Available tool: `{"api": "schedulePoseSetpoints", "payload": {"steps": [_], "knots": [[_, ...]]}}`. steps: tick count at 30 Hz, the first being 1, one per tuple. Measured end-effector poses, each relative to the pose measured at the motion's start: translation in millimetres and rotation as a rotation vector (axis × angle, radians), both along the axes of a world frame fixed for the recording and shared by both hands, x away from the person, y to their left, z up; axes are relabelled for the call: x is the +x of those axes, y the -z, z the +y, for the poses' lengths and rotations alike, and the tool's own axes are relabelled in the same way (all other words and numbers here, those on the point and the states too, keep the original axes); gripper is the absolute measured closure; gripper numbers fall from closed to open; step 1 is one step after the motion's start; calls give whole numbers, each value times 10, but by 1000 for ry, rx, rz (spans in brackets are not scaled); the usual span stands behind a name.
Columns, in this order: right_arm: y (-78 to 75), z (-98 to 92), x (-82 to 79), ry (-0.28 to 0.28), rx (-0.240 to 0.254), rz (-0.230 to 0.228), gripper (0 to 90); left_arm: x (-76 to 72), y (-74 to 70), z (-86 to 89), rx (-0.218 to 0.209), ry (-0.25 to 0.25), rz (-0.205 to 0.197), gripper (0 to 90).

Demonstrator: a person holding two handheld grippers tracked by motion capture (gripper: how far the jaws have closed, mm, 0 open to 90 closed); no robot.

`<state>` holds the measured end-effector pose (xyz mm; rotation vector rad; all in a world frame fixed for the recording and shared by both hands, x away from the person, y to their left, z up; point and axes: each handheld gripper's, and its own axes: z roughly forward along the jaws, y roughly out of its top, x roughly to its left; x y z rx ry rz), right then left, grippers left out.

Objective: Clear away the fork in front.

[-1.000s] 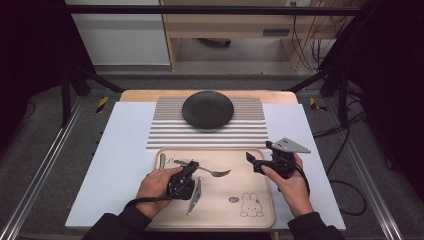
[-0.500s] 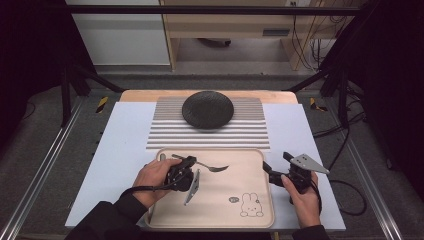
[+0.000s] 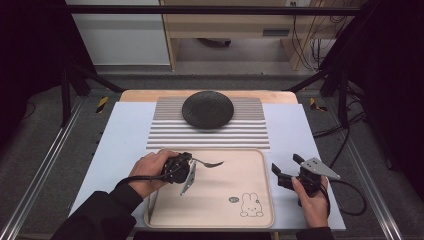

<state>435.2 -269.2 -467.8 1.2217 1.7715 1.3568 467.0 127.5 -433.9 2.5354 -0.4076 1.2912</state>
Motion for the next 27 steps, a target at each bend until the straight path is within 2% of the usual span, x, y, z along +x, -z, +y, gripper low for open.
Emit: {"api": "schedulePoseSetpoints", "payload": {"steps": [3, 6, 14, 22, 27], "knots": [[11, 0, -3, -3, -6, 3, 96, 2, 5, 2, 15, 4, 2, 871], [9, -3, -9, -8, 17, -3, 95, 6, 7, 8, 20, 10, 3, 870], [11, 12, -16, -12, 0, -7, 91, 18, 18, 28, 42, 11, 6, 871], [8, 22, -22, -21, 8, -9, 88, 44, 23, 69, 75, 8, 14, 871], [2, 15, -24, -21, 17, -14, 86, 52, 26, 117, 77, 6, 21, 871]]}}
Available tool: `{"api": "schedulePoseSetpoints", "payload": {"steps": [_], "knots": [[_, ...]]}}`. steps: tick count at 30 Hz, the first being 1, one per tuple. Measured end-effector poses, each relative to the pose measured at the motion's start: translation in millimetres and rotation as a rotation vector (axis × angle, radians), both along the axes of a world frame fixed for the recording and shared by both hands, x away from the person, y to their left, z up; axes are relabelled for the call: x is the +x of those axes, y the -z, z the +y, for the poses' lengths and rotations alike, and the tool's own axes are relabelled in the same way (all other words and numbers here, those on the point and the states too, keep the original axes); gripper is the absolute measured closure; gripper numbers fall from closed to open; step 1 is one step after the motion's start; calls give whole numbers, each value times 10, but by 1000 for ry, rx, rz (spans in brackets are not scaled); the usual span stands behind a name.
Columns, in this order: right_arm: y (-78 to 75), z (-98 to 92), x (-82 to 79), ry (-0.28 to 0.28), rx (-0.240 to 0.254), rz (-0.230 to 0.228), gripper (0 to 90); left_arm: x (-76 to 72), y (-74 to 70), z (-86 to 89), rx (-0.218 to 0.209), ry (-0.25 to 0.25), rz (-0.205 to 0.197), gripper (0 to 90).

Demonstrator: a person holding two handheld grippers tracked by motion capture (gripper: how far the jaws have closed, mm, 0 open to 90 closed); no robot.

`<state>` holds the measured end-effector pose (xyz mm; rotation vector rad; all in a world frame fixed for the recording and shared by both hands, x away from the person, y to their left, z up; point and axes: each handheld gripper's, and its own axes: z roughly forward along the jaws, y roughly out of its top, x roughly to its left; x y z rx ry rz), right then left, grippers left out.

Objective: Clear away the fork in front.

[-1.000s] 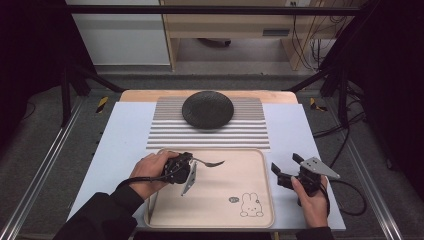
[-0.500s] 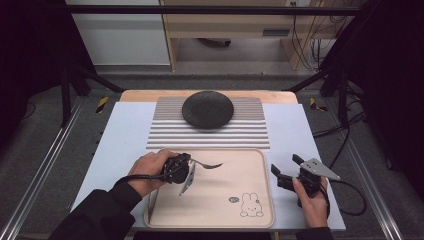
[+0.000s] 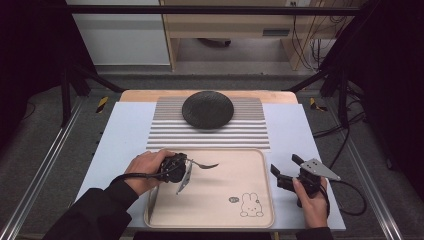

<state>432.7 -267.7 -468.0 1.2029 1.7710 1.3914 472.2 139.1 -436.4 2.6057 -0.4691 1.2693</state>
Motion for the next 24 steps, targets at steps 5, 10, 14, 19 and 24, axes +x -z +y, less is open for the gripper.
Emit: {"api": "schedulePoseSetpoints", "payload": {"steps": [5, 10, 14, 19, 24], "knots": [[10, 5, 5, -1, -4, 6, 86, 16, 1, 44, 12, -10, 8, 870], [11, 3, 5, 0, 0, 6, 86, 46, -4, 47, 23, -13, 25, 870], [19, 2, 11, 2, -10, 9, 86, 70, 2, 32, 24, -10, 39, 870], [23, 12, 14, 2, -13, 11, 86, 93, 14, -2, 18, -11, 56, 870], [22, 12, 8, 0, -13, 11, 86, 97, 51, -57, 29, -1, 77, 870]]}}
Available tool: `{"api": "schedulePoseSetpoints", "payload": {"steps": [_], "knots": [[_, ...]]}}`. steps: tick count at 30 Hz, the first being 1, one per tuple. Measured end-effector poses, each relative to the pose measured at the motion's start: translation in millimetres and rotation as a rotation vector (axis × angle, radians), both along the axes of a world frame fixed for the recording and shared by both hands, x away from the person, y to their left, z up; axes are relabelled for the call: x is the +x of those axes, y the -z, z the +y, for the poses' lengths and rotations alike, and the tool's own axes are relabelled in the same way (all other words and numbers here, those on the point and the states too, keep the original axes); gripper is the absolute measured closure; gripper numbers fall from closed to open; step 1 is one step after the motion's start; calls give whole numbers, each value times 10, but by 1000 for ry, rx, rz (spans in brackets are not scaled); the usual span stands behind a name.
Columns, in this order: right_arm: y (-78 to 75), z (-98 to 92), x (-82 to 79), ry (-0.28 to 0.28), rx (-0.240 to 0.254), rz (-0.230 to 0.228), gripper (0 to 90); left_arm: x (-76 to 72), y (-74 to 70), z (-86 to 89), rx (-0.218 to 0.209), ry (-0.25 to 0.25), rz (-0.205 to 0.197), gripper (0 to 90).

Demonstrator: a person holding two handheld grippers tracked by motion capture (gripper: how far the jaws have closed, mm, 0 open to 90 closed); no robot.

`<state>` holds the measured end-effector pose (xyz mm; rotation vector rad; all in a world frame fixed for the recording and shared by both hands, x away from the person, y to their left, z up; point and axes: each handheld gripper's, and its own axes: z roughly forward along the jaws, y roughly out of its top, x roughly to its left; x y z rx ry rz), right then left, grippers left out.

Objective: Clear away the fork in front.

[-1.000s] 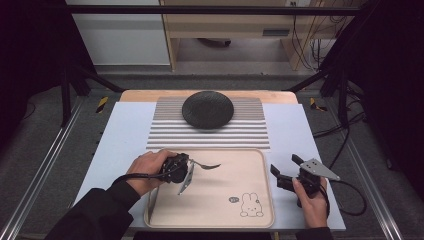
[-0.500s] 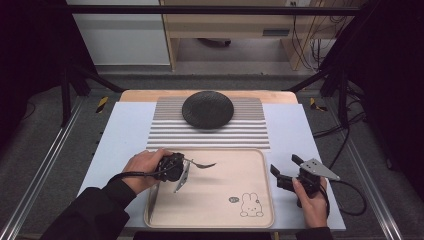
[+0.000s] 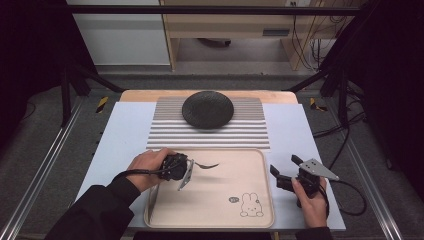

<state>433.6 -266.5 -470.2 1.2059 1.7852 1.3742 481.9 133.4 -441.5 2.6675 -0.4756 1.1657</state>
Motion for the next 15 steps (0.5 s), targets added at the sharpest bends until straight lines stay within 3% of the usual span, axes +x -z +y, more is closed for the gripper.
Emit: {"api": "schedulePoseSetpoints", "payload": {"steps": [15], "knots": [[18, -5, 2, 0, 15, 13, 86, 81, 83, -135, 23, 21, 26, 870]]}}
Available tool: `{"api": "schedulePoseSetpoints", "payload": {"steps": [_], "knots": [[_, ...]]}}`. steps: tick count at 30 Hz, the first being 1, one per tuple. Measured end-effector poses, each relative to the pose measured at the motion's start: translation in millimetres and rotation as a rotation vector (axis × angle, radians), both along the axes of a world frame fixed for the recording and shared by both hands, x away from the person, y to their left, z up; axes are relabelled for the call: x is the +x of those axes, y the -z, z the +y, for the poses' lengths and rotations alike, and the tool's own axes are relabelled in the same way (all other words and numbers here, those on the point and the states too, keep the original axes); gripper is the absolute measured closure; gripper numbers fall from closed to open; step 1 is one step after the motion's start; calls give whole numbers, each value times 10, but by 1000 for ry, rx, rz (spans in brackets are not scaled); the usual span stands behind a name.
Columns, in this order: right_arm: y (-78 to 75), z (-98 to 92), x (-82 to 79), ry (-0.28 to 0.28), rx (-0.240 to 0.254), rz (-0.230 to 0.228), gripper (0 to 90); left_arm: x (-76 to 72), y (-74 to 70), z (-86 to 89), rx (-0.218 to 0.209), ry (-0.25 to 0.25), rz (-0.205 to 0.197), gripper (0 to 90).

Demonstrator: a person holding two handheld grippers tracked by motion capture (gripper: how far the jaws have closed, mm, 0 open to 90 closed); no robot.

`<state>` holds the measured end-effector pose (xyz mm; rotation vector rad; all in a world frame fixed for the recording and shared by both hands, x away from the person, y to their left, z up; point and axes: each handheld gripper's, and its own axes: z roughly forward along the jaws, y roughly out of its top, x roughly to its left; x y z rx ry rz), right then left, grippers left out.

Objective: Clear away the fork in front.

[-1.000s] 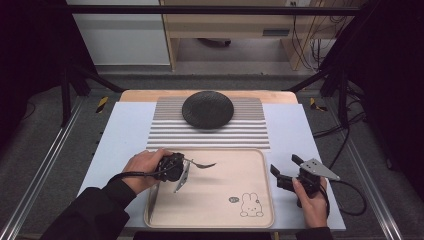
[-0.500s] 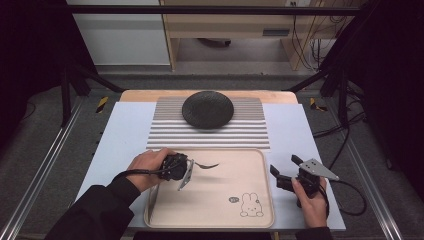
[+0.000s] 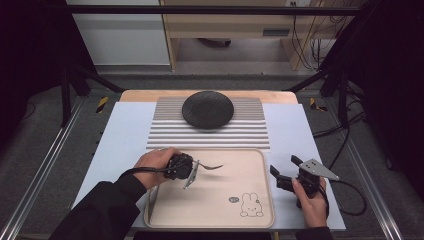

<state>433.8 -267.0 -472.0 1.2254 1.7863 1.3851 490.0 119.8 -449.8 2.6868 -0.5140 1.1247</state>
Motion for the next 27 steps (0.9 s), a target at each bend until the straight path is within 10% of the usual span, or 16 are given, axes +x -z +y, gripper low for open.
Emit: {"api": "schedulePoseSetpoints", "payload": {"steps": [16, 27], "knots": [[3, -10, 3, 1, 3, 3, 84, 11, 64, 6, 1, -6, 15, 868], [2, -20, 2, 0, 7, 4, 82, -148, -40, 130, -51, -50, 34, 687]]}}
